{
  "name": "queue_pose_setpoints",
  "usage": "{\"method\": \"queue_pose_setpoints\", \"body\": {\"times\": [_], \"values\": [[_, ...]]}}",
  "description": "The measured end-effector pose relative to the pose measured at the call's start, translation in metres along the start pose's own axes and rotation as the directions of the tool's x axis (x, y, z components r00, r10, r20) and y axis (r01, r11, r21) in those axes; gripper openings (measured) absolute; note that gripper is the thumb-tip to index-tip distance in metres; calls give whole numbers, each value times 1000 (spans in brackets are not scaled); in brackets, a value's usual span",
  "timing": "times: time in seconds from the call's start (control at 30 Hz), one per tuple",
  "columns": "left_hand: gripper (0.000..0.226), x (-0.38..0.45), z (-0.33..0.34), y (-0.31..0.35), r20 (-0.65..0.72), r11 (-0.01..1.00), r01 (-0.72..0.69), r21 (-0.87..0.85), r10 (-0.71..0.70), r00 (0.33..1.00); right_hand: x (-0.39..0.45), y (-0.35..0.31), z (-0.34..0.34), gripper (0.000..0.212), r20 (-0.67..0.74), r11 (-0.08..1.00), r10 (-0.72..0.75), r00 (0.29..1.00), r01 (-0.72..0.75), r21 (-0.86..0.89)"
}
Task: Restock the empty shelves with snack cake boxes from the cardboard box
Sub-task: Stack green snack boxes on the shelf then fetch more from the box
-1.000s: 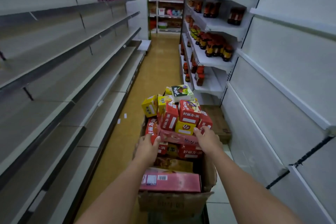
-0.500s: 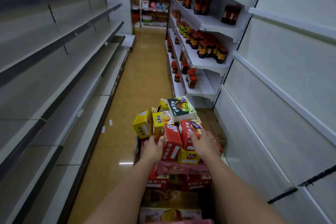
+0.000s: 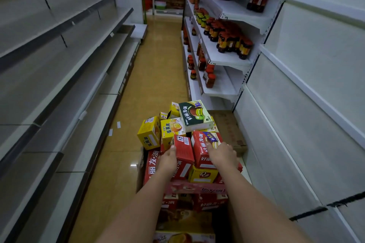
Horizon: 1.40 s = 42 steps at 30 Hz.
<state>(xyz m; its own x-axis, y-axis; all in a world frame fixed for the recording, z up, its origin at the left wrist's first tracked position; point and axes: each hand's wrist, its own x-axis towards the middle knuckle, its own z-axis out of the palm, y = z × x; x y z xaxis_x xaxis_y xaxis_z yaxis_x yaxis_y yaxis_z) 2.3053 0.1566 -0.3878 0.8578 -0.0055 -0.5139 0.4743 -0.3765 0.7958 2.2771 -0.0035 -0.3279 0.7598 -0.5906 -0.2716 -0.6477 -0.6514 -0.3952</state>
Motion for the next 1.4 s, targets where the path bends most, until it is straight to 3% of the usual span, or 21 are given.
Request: {"method": "queue_pose_setpoints", "body": {"times": [0.1,0.2,0.33,0.43,0.57,0.67,0.8,0.9,1.17,1.3,1.4], "values": [[55,-3,2,4,-29,992,25,-125,-29,999,4,2,0,68,52,998,-1,999,-2,66],[48,-10,0,8,-2,964,69,-255,-72,997,3,3,-1,68,112,970,-17,994,-11,242],[73,-28,-13,6,54,888,202,-414,-197,979,0,-1,-8,65,154,948,-68,986,17,317],[71,-41,-20,2,127,875,263,-406,-231,965,-4,-1,-11,67,193,938,-82,978,10,347],[89,-46,-24,-6,119,863,240,-445,-209,971,-9,5,-7,68,277,854,-87,957,-72,515],[70,-52,-31,-11,49,838,190,-512,-193,980,-12,4,-3,81,334,812,-120,935,-101,575],[55,-69,-47,-10,105,818,194,-542,-164,981,-3,4,13,115,400,805,-125,908,-142,575],[63,-87,-59,-11,107,770,175,-613,-139,985,-1,-2,19,120,457,743,-125,881,-222,631],[56,-119,-91,-17,-207,676,-32,-737,-180,962,-46,-35,1,57,523,707,-276,807,-198,679],[66,-145,-116,-28,-358,640,-166,-750,-183,915,-67,-54,12,60,558,667,-349,753,-218,712],[62,-174,-142,-44,-486,591,-270,-760,-240,840,-99,-73,21,49,609,633,-398,686,-275,724]]}}
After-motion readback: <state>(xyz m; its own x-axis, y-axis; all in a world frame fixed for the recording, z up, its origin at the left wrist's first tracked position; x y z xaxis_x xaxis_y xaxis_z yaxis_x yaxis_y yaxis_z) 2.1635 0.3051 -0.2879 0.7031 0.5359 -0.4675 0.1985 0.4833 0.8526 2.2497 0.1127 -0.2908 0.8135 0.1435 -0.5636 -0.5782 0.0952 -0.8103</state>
